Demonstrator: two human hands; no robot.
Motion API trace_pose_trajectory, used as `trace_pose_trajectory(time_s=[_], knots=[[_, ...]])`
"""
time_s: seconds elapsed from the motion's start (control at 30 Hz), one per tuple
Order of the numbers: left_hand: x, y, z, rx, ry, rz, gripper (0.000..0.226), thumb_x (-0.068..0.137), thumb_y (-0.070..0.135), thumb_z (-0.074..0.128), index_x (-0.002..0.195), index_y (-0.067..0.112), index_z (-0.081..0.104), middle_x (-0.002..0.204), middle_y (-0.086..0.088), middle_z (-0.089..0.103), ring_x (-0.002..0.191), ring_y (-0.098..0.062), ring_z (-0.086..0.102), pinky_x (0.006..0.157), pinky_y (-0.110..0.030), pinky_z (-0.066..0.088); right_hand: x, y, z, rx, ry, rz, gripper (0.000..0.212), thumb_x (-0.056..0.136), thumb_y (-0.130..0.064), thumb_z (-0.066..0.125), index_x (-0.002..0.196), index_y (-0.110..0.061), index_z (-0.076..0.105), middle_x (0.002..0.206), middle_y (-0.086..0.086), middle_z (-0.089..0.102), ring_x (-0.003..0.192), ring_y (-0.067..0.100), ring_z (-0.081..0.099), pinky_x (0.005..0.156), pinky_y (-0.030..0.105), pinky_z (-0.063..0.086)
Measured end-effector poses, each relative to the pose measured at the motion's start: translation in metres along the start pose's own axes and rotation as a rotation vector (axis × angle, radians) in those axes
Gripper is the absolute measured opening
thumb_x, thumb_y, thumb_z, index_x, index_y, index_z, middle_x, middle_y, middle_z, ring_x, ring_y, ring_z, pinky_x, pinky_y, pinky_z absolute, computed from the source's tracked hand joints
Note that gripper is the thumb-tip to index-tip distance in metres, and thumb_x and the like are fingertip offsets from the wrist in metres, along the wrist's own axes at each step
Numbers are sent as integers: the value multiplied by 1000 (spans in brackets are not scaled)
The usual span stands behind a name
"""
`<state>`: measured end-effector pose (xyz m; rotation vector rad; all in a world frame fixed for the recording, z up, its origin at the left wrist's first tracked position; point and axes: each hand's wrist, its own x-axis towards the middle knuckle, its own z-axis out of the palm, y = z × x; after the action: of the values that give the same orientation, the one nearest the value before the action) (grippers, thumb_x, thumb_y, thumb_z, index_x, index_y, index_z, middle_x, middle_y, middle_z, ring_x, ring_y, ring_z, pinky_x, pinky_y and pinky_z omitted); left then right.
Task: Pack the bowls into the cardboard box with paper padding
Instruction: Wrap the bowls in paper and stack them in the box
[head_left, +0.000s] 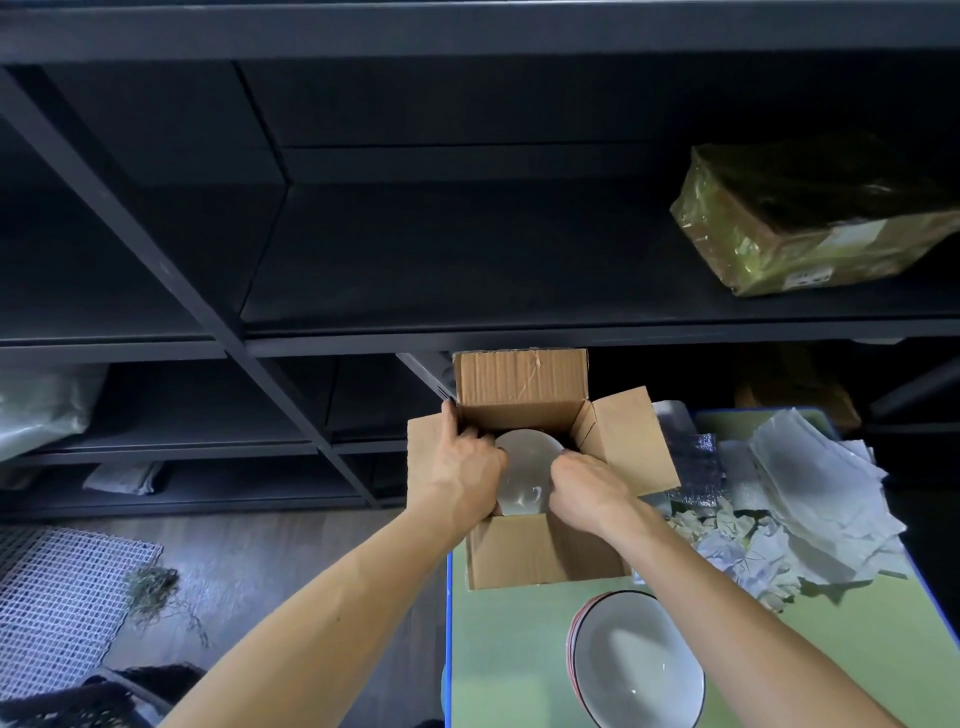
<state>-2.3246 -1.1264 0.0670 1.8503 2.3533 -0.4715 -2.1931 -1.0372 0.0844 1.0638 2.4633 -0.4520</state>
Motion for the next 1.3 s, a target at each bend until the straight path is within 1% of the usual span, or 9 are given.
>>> trace_pose_trajectory(time_s=[0.13, 0.23, 0.43, 0.53, 0.73, 0.83, 0.9, 1.0, 1.3], knots=[[-6, 3, -4, -20, 29, -9, 21, 85, 29, 68, 105, 22, 70, 93, 1, 67, 104, -26, 58, 119, -60, 4, -5, 3, 2, 9, 23, -19, 35, 98, -11, 47, 132, -1, 53, 134, 15, 54, 119, 32, 57, 91, 35, 47], [-12, 5, -4, -31, 93, -7, 23, 86, 33, 68, 106, 23, 69, 94, 1, 66, 100, -24, 58, 118, -54, 14, -11, 8, 5, 2, 58, -62, 33, 94, -6, 46, 124, -2, 58, 129, 15, 54, 115, 34, 56, 90, 39, 47], [-20, 12, -1, -160, 158, -12, 29, 92, 36, 62, 118, 24, 64, 109, 2, 65, 102, -22, 57, 105, -35, 32, -25, 24, 7, 87, 171, -131, 21, 95, -8, 43, 110, -6, 59, 118, 11, 56, 106, 32, 57, 75, 36, 43], [-24, 16, -1, -224, 183, -27, 28, 93, 34, 60, 119, 24, 63, 111, 2, 64, 101, -21, 55, 95, -32, 38, -33, 37, 4, 152, 212, -179, 23, 101, -17, 43, 114, -10, 60, 119, 6, 57, 109, 28, 57, 81, 37, 46], [-32, 37, -10, -342, 289, -49, 26, 85, 28, 69, 110, 22, 69, 100, -1, 68, 90, -25, 58, 80, -36, 47, -56, 65, 0, 250, 295, -269, 35, 102, -22, 44, 134, -19, 58, 132, -6, 56, 121, 18, 53, 95, 32, 43], [-36, 58, -21, -374, 341, -43, 23, 77, 28, 70, 100, 22, 71, 89, 1, 67, 80, -27, 60, 67, -37, 49, -71, 86, 0, 303, 328, -301, 32, 100, -19, 45, 128, -23, 62, 127, -10, 59, 119, 14, 53, 97, 31, 44], [-37, 78, -32, -414, 389, -15, 24, 77, 31, 61, 97, 22, 70, 83, 2, 65, 76, -27, 60, 62, -35, 48, -81, 105, 4, 327, 353, -307, 31, 98, -15, 48, 123, -22, 65, 122, -10, 62, 115, 13, 55, 95, 31, 45], [-36, 116, -46, -465, 438, 52, 24, 83, 35, 51, 99, 24, 66, 87, 4, 64, 78, -24, 58, 62, -35, 47, -95, 139, 12, 318, 357, -277, 31, 98, -16, 51, 125, -23, 64, 121, -12, 61, 113, 11, 56, 91, 29, 46], [-10, 220, -47, -480, 351, 235, 17, 81, 23, 65, 97, 21, 63, 88, 2, 63, 82, -25, 59, 63, -35, 48, -128, 238, 49, 273, 247, -13, 35, 99, -25, 49, 132, -30, 59, 132, -10, 60, 123, 14, 54, 95, 34, 46]])
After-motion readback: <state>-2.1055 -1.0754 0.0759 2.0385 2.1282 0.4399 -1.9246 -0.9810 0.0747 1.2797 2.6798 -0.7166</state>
